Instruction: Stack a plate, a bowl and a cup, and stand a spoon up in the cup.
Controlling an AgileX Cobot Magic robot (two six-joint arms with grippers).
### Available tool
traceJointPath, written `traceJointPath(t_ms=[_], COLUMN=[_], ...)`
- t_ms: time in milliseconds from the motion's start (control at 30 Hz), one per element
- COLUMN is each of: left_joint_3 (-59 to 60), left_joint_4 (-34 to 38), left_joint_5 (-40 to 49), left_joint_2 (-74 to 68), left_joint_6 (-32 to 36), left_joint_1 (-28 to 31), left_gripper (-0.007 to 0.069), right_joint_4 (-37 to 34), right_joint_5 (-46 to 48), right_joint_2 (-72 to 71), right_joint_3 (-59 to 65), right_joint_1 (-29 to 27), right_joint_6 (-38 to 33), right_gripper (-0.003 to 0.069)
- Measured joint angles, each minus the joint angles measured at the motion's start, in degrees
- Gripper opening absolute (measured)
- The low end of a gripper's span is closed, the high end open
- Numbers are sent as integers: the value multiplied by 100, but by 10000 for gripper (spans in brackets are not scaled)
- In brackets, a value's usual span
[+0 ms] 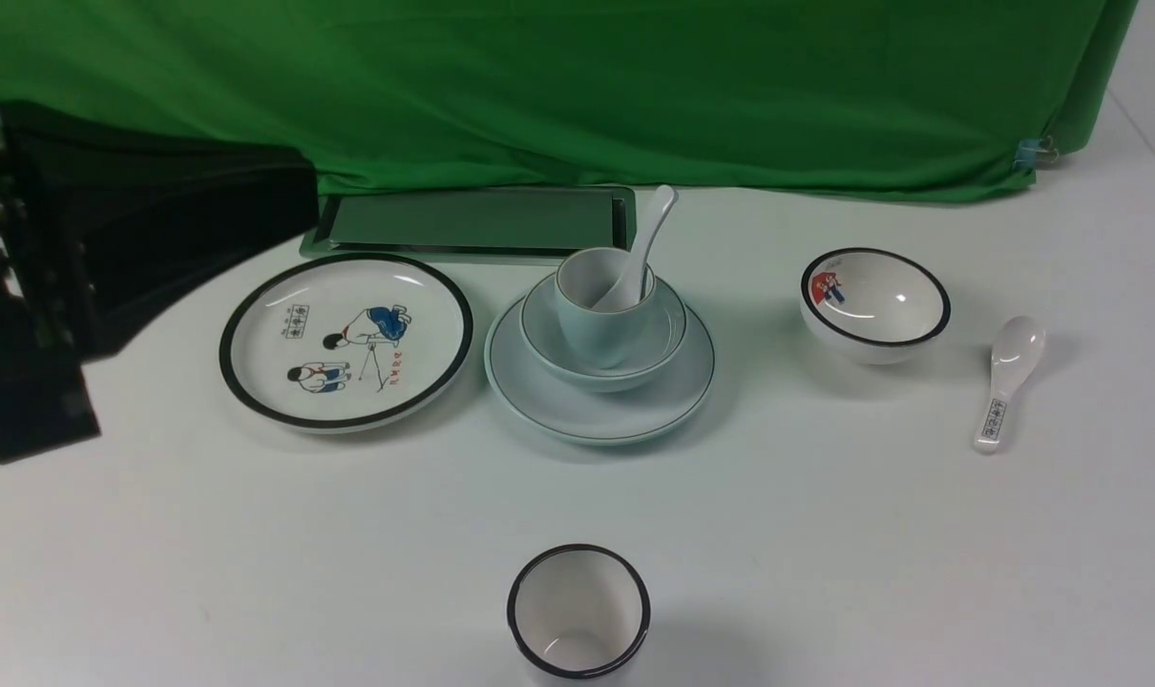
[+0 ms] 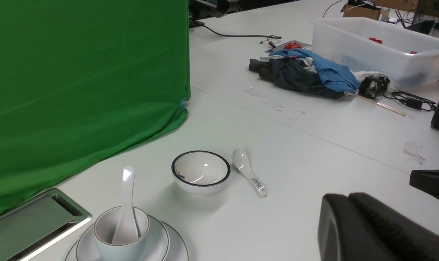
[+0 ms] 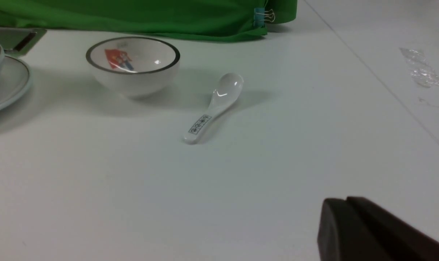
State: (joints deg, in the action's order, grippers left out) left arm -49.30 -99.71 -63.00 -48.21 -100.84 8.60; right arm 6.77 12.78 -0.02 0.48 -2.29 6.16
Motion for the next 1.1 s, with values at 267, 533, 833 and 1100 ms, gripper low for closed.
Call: traceJointPath(t_ms=[267,533,833,1100], left_joint_3=[0,0,109,1429], left_joint_4=[101,1950,4710,6278], left_joint_5=[596,1953,2328,4176], left_joint_2=[6,6,111,1253], left_joint_6=[190,1487,5355,7085], left_joint_1=[0,0,0,0], left_gripper=[-31,-31,-31,-31], right_joint_4=[-5,-5,-5,-11], right_joint_5=[-5,0,0,0], right_joint_2=[0,0,0,0], right_joint_3=[0,0,0,0], right_joint_1=[0,0,0,0], right_joint_6=[0,0,0,0], right_gripper=[62,72,87,104])
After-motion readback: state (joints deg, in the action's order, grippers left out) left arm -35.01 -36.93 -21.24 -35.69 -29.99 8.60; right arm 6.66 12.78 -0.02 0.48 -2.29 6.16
